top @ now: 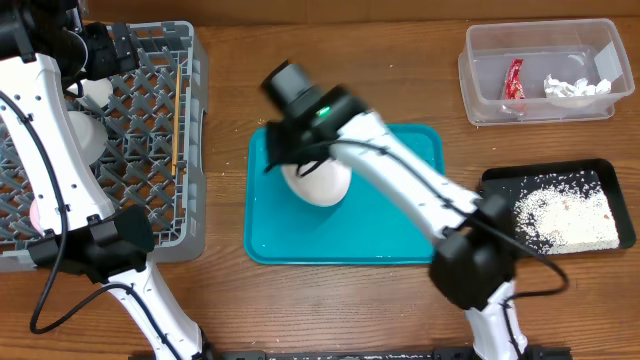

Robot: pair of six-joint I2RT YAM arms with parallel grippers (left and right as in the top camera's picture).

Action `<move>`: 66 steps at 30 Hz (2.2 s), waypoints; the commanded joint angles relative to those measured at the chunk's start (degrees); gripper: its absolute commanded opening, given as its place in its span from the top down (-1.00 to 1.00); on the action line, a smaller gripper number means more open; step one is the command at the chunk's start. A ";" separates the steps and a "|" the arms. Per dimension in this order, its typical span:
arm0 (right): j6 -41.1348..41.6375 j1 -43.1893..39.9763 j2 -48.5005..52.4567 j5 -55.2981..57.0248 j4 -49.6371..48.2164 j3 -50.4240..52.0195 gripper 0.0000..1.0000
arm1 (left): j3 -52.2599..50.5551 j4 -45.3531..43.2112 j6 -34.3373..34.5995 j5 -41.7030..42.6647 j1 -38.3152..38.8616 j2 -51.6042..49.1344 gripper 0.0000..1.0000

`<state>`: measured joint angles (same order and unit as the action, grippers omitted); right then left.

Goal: Sort waste into correct bins and load items into the dishwasher
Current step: 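Carry the emptied plate back and set it on the teal tray, then reach the left gripper to the plate and grasp its rim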

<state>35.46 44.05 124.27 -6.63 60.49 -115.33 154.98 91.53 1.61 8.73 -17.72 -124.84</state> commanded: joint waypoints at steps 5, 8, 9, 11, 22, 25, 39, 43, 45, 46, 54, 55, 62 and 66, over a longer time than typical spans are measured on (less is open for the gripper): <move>2.25 1.42 1.25 5.44 0.28 -0.15 -0.13 | 0.04 -0.07 0.74 -0.17 0.15 -0.50 -0.99; 2.03 0.83 1.09 5.05 2.05 -0.68 -0.86 | 0.04 -0.07 0.74 -0.20 0.15 -0.50 -0.99; 2.05 0.44 0.92 4.74 3.41 -1.40 -0.96 | 0.04 -0.07 0.74 -0.20 0.15 -0.50 -0.99; 1.88 -0.59 0.44 4.07 6.60 -3.45 -1.00 | 0.04 -0.07 0.74 -0.20 0.15 -0.50 -1.00; -5.33 -22.29 -6.73 10.32 31.23 -31.08 -1.00 | 0.04 -0.09 0.74 -0.20 0.17 -0.50 -1.00; -5.55 -31.54 -8.02 11.37 34.91 -33.79 -1.00 | 0.04 -0.07 0.74 -0.20 0.15 -0.50 -1.00; -5.51 -64.43 -8.22 11.54 35.19 -33.53 -1.00 | 0.04 -0.07 8.55 7.39 0.33 -0.50 -1.00; -5.49 -68.91 -8.22 11.54 35.21 -33.51 -1.00 | -0.44 4.66 13.03 24.55 1.62 -0.52 -0.99; -5.51 -70.10 -8.22 11.54 35.21 -33.53 -1.00 | -1.31 5.29 10.43 30.49 3.72 -0.52 -1.00; -5.49 -70.66 -8.22 11.54 35.21 -33.53 -1.00 | -1.86 5.29 7.78 33.00 5.64 -0.52 -1.00; -5.49 -71.82 -8.22 11.54 35.21 -33.53 -1.00 | -9.38 3.78 7.13 12.76 28.02 -0.52 -1.00; -5.51 -71.82 -8.22 11.54 35.21 -33.53 -1.00 | -10.60 2.78 7.45 9.44 30.82 -0.52 -1.00; -5.49 -71.82 -8.22 11.54 35.21 -33.53 -1.00 | -16.35 -2.03 7.72 2.27 46.42 -0.52 -1.00; -5.51 -71.82 -8.22 11.54 35.21 -33.53 -1.00 | -22.43 -6.62 14.60 -6.40 52.70 -0.52 -0.87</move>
<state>30.15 -27.66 116.44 4.71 95.96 -148.33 136.33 86.30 10.68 11.88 32.05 -125.05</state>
